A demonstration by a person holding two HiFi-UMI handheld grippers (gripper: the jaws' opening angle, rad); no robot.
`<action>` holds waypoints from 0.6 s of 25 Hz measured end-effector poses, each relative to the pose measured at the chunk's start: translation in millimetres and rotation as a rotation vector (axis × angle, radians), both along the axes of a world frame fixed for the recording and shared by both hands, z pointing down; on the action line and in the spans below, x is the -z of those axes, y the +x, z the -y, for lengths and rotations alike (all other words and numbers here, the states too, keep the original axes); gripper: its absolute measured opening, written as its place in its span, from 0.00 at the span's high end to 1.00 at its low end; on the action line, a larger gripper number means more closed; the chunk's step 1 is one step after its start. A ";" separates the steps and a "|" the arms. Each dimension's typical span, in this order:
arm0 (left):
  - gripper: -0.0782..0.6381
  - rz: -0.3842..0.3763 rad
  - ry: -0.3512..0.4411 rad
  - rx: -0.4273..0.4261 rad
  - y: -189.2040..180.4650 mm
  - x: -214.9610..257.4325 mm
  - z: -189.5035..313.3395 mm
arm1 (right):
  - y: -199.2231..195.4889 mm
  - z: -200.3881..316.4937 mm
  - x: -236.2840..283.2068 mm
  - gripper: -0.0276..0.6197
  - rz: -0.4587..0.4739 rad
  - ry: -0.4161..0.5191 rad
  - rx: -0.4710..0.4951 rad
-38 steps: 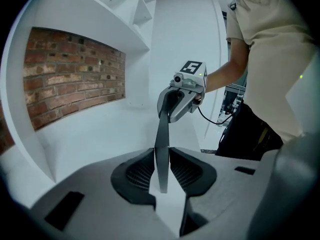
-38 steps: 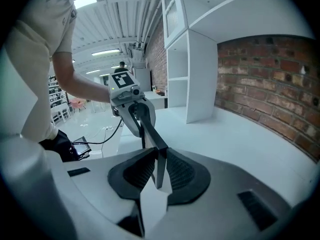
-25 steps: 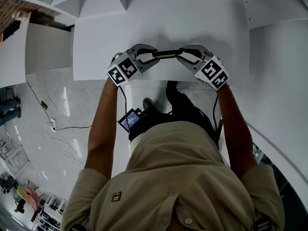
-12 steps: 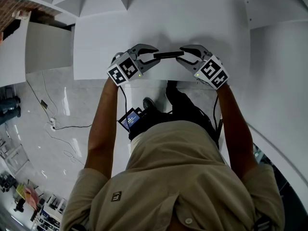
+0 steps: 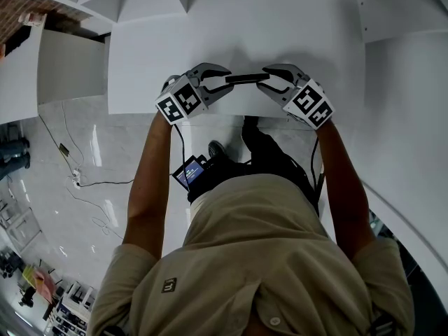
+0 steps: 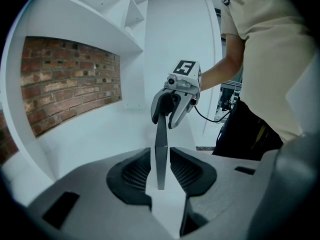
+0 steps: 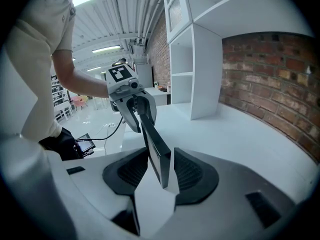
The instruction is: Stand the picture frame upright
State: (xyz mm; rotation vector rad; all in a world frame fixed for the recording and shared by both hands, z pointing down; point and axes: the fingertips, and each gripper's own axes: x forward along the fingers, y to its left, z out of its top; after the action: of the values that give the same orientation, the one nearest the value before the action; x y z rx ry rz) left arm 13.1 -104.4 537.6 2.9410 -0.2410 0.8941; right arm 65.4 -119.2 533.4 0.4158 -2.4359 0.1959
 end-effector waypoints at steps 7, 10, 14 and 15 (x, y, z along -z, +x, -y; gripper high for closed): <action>0.75 0.006 0.012 0.011 -11.6 7.6 -4.3 | -2.1 -0.6 4.4 0.68 -0.017 0.013 0.006; 0.75 0.007 0.021 0.018 -19.2 11.4 -8.7 | -5.7 -3.1 8.8 0.67 -0.015 0.029 0.011; 0.75 0.008 0.031 0.029 -33.9 16.3 -14.1 | -13.4 -6.0 15.0 0.66 -0.016 0.035 0.009; 0.75 0.007 0.033 0.033 -37.9 18.2 -15.4 | -14.6 -6.6 16.7 0.66 -0.018 0.037 0.008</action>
State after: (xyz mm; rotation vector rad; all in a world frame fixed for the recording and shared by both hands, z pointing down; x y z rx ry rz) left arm -24.8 -89.0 519.4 2.9547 -0.3065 0.9051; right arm 50.8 -112.6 516.7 0.4225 -2.4263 0.1429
